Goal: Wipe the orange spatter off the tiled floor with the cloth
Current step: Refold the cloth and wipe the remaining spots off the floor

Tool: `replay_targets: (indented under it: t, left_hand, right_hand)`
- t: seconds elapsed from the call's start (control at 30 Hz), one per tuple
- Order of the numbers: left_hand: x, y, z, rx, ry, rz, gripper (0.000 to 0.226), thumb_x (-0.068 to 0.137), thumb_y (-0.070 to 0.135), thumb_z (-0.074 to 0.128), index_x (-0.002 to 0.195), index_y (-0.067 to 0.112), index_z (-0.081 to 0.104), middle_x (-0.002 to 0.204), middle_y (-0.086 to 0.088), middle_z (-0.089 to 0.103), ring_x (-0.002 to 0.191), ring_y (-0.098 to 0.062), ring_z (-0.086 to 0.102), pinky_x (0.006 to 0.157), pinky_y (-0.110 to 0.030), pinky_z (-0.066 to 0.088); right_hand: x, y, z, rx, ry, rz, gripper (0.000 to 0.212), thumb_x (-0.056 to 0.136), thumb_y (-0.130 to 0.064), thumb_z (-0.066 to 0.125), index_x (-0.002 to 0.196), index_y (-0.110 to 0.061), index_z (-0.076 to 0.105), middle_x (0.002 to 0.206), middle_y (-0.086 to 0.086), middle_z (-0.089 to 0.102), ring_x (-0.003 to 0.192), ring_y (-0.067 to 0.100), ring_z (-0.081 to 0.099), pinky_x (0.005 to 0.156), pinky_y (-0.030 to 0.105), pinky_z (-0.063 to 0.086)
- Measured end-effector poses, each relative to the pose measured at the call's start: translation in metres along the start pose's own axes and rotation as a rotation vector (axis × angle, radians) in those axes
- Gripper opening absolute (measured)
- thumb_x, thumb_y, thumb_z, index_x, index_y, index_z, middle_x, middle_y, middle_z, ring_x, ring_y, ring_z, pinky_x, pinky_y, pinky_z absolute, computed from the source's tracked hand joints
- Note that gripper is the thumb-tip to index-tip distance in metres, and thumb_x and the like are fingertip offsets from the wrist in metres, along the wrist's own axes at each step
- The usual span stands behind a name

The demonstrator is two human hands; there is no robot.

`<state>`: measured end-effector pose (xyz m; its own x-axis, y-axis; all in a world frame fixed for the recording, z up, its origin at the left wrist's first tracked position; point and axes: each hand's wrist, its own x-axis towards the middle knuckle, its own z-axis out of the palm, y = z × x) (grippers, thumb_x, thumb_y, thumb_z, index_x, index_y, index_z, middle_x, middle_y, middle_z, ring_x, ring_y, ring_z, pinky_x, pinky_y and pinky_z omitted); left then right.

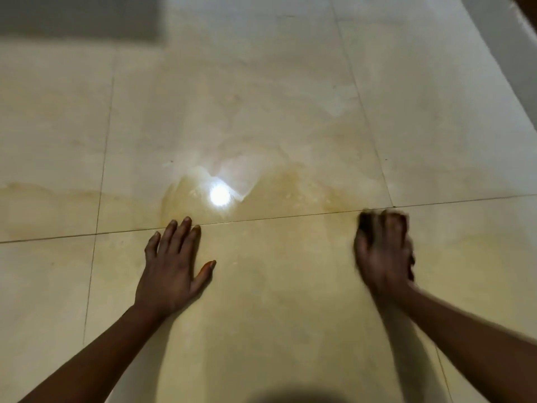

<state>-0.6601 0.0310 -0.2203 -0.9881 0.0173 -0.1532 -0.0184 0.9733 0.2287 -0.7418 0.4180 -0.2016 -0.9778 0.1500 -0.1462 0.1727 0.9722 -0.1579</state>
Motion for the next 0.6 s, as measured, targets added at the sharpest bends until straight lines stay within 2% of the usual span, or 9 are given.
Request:
replay_targets:
  t: [0.03,0.07,0.17,0.23,0.3,0.37,0.47,0.53,0.6]
  left_hand:
    - [0.001,0.0,0.001,0.003,0.014,0.003,0.075,0.086,0.059,0.037,0.142,0.01,0.04,0.155,-0.01,0.031,0.145,-0.03,0.023,0.114,-0.052,0.019]
    - [0.001,0.001,0.001,0.004,0.029,0.009,0.074,0.086,0.059,0.037,0.142,0.01,0.041,0.155,-0.01,0.031,0.144,-0.03,0.024,0.114,-0.051,0.019]
    - [0.0,0.0,0.001,0.008,0.034,0.008,0.073,0.087,0.059,0.036,0.143,0.011,0.039,0.155,-0.011,0.031,0.144,-0.031,0.023,0.114,-0.051,0.019]
    - [0.001,0.0,0.001,0.0,0.013,0.012,0.074,0.088,0.059,0.035,0.144,0.012,0.038,0.156,-0.01,0.029,0.145,-0.029,0.021,0.114,-0.05,0.018]
    - [0.001,-0.001,-0.002,-0.003,0.009,0.004,0.073,0.088,0.059,0.034,0.144,0.012,0.038,0.157,-0.009,0.028,0.146,-0.028,0.02,0.115,-0.048,0.016]
    - [0.0,0.0,-0.004,0.006,0.004,0.001,0.074,0.088,0.058,0.035,0.145,0.011,0.038,0.157,-0.009,0.027,0.146,-0.027,0.018,0.115,-0.048,0.015]
    - [0.0,-0.001,0.0,-0.006,-0.002,0.018,0.076,0.088,0.059,0.034,0.147,0.011,0.034,0.158,-0.008,0.024,0.147,-0.027,0.015,0.117,-0.048,0.014]
    - [0.001,-0.005,-0.003,-0.039,0.0,0.033,0.077,0.088,0.059,0.032,0.15,0.012,0.028,0.16,-0.007,0.018,0.148,-0.025,0.009,0.118,-0.045,0.009]
    - [-0.009,-0.017,-0.013,-0.05,0.013,0.008,0.076,0.088,0.057,0.031,0.148,0.011,0.03,0.159,-0.009,0.021,0.148,-0.026,0.01,0.118,-0.046,0.009]
  right_hand:
    - [0.035,-0.028,0.002,0.016,0.047,0.102,0.067,0.093,-0.05,0.026,0.15,-0.016,0.028,0.157,0.014,0.026,0.145,0.032,0.019,0.113,0.06,0.021]
    - [0.058,-0.07,0.006,0.021,0.054,0.085,0.066,0.092,-0.049,0.025,0.148,-0.014,0.031,0.155,0.016,0.03,0.143,0.034,0.021,0.113,0.058,0.021]
    - [0.029,-0.192,0.043,0.003,0.007,-0.368,0.067,0.087,-0.046,0.028,0.148,-0.019,0.033,0.157,0.01,0.028,0.146,0.029,0.018,0.115,0.052,0.018]
    - [-0.034,-0.194,0.053,-0.01,-0.134,-0.697,0.066,0.089,-0.045,0.036,0.151,-0.024,0.027,0.162,0.005,0.018,0.15,0.023,0.008,0.118,0.051,0.01]
    - [-0.058,-0.144,0.036,-0.015,-0.215,-0.842,0.067,0.09,-0.045,0.043,0.152,-0.026,0.026,0.163,0.003,0.015,0.15,0.019,0.003,0.119,0.052,0.01]
    - [-0.027,-0.11,0.027,-0.051,-0.17,-0.786,0.065,0.09,-0.043,0.043,0.151,-0.027,0.027,0.162,0.002,0.017,0.15,0.018,0.005,0.117,0.052,0.016]
    - [0.035,-0.171,0.031,-0.025,-0.066,-0.443,0.064,0.09,-0.044,0.037,0.15,-0.025,0.026,0.161,0.005,0.019,0.148,0.024,0.011,0.116,0.052,0.018]
    - [0.017,-0.236,0.046,-0.039,-0.041,-0.531,0.064,0.089,-0.045,0.038,0.148,-0.024,0.027,0.16,0.007,0.021,0.147,0.026,0.014,0.115,0.052,0.018]
    - [-0.031,-0.251,0.057,-0.023,-0.138,-0.803,0.065,0.089,-0.046,0.037,0.15,-0.026,0.025,0.161,0.004,0.018,0.149,0.023,0.008,0.117,0.052,0.012]
